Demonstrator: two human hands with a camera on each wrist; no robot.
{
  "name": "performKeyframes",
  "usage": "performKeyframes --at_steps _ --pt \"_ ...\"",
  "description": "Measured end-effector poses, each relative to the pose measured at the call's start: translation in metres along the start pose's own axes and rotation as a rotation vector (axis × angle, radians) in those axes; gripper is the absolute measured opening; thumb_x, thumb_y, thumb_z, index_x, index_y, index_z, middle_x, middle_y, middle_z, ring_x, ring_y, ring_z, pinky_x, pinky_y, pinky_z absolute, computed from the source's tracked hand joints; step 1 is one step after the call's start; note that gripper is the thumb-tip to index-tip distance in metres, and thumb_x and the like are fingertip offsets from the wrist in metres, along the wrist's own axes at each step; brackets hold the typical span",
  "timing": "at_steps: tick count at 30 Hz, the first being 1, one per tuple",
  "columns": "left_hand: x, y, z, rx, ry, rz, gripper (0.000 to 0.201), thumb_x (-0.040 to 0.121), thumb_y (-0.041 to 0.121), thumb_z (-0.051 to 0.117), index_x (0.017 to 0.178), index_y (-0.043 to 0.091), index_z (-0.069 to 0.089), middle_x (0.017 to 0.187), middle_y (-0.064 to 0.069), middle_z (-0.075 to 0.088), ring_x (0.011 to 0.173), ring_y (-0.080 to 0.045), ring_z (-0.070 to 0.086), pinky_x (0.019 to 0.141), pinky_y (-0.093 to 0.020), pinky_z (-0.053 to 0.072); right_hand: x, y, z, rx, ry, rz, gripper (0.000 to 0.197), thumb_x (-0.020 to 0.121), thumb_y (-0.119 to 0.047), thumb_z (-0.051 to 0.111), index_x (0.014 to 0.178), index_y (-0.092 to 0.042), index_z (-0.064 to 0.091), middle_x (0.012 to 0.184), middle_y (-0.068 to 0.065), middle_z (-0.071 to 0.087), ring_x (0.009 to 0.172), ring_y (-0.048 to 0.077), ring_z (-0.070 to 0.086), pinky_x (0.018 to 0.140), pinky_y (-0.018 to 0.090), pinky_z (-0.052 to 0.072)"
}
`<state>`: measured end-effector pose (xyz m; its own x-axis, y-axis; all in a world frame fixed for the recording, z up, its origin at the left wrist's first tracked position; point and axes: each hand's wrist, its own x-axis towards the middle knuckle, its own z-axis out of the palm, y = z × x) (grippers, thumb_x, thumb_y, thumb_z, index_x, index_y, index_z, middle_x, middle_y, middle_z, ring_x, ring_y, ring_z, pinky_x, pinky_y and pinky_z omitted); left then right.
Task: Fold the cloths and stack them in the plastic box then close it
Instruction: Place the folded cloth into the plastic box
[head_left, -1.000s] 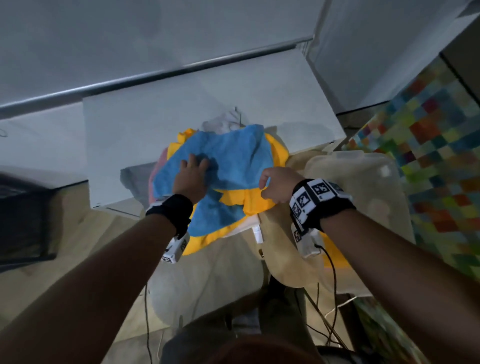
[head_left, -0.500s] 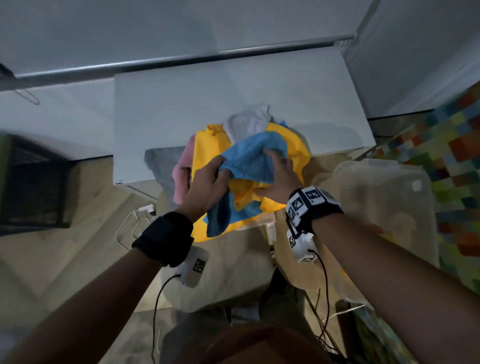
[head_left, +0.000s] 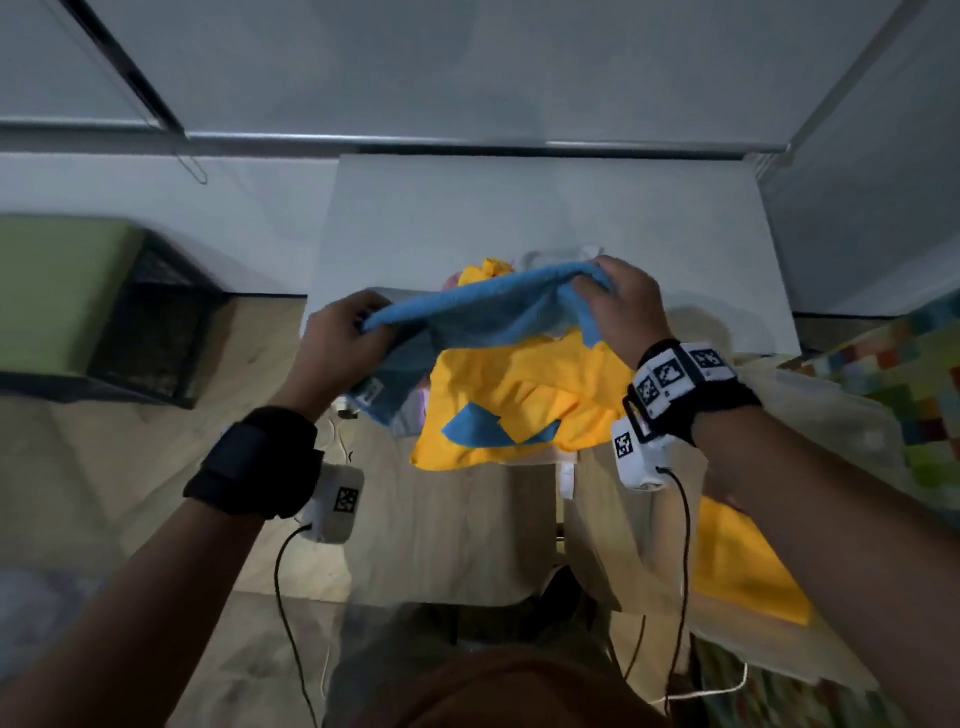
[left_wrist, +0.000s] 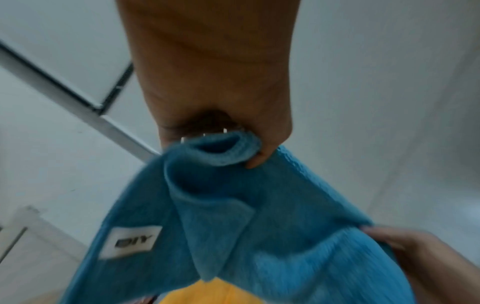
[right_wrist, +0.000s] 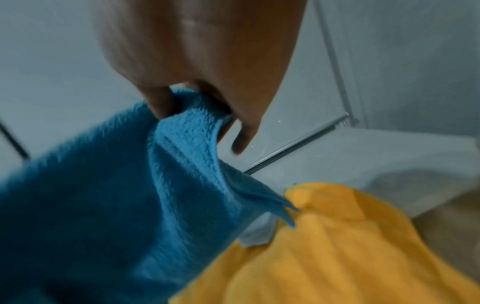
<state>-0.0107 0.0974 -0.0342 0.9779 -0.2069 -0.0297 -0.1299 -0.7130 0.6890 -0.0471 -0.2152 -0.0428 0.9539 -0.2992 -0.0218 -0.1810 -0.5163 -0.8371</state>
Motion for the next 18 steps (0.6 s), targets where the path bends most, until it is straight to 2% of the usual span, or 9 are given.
performKeyframes --at_steps 1,3,6,8,10,12,14,16,18 --pt "-0.001 -0.004 -0.006 -0.062 -0.011 -0.087 0.017 0.084 0.03 0.06 0.083 0.014 0.064 0.071 0.0 0.059 0.068 -0.014 0.053 0.06 -0.025 0.041 0.002 -0.006 -0.002 0.102 -0.006 0.062 0.018 0.081 -0.028 0.057 0.068 -0.017 0.056 0.066 0.001 0.05 0.069 0.016 0.046 0.06 0.027 0.032" --pt "-0.005 -0.021 -0.019 -0.216 -0.015 -0.198 0.031 0.079 0.038 0.054 0.08 0.008 0.062 0.067 0.0 0.055 0.067 -0.015 0.048 0.064 -0.031 0.038 0.0 -0.017 -0.007 0.245 0.006 0.136 0.018 0.071 -0.027 0.057 0.06 -0.019 0.044 0.059 -0.002 0.036 0.063 0.015 0.036 0.058 0.032 0.027" --pt "-0.021 -0.034 -0.031 -0.272 -0.033 -0.237 0.033 0.08 0.043 0.057 0.081 0.011 0.066 0.07 -0.003 0.058 0.069 -0.017 0.05 0.067 -0.037 0.038 -0.014 -0.025 -0.01 0.389 -0.082 0.244 0.011 0.062 -0.022 0.058 0.059 -0.02 0.048 0.065 0.001 0.04 0.066 0.017 0.038 0.061 0.031 0.029" --pt "-0.04 -0.03 -0.034 -0.384 -0.025 -0.318 0.034 0.079 0.038 0.062 0.084 0.005 0.067 0.075 -0.011 0.059 0.072 -0.019 0.052 0.068 -0.037 0.039 -0.028 -0.023 -0.01 0.481 -0.168 0.359 0.008 0.062 -0.02 0.059 0.06 -0.021 0.051 0.066 0.003 0.046 0.067 0.02 0.044 0.063 0.03 0.034" --pt "-0.057 -0.027 -0.035 -0.456 -0.081 -0.372 0.034 0.079 0.033 0.064 0.092 0.002 0.068 0.081 -0.015 0.061 0.075 -0.022 0.056 0.07 -0.037 0.042 -0.04 -0.013 -0.01 0.502 -0.271 0.456 0.008 0.064 -0.02 0.061 0.062 -0.019 0.053 0.067 0.005 0.051 0.067 0.023 0.05 0.063 0.031 0.038" --pt "-0.079 -0.032 -0.027 -0.424 -0.13 -0.409 0.026 0.083 0.026 0.063 0.094 0.003 0.068 0.083 -0.013 0.065 0.075 -0.02 0.059 0.069 -0.033 0.045 -0.054 0.007 -0.008 0.367 -0.378 0.469 0.011 0.071 -0.018 0.065 0.071 -0.012 0.055 0.072 0.009 0.05 0.071 0.025 0.051 0.063 0.031 0.038" --pt "-0.097 -0.052 -0.007 -0.367 -0.156 -0.459 0.018 0.086 0.022 0.064 0.093 0.006 0.07 0.084 -0.008 0.069 0.074 -0.018 0.062 0.069 -0.031 0.048 -0.071 0.033 -0.001 0.147 -0.493 0.47 0.022 0.081 -0.017 0.069 0.096 -0.006 0.058 0.09 0.014 0.055 0.086 0.028 0.059 0.069 0.032 0.042" --pt "-0.108 -0.084 0.021 -0.256 -0.155 -0.522 0.029 0.081 0.036 0.072 0.092 0.009 0.071 0.087 -0.008 0.073 0.078 -0.022 0.068 0.075 -0.037 0.055 -0.088 0.066 0.011 -0.1 -0.638 0.486 0.023 0.088 -0.021 0.068 0.099 -0.01 0.051 0.104 0.016 0.058 0.096 0.033 0.062 0.07 0.034 0.047" --pt "-0.114 -0.114 0.052 -0.124 -0.173 -0.551 0.048 0.072 0.051 0.073 0.089 0.006 0.07 0.084 -0.011 0.073 0.078 -0.026 0.068 0.074 -0.041 0.055 -0.103 0.1 0.029 -0.315 -0.694 0.484 0.026 0.09 -0.03 0.067 0.1 -0.017 0.048 0.103 0.013 0.057 0.091 0.03 0.059 0.067 0.034 0.047"
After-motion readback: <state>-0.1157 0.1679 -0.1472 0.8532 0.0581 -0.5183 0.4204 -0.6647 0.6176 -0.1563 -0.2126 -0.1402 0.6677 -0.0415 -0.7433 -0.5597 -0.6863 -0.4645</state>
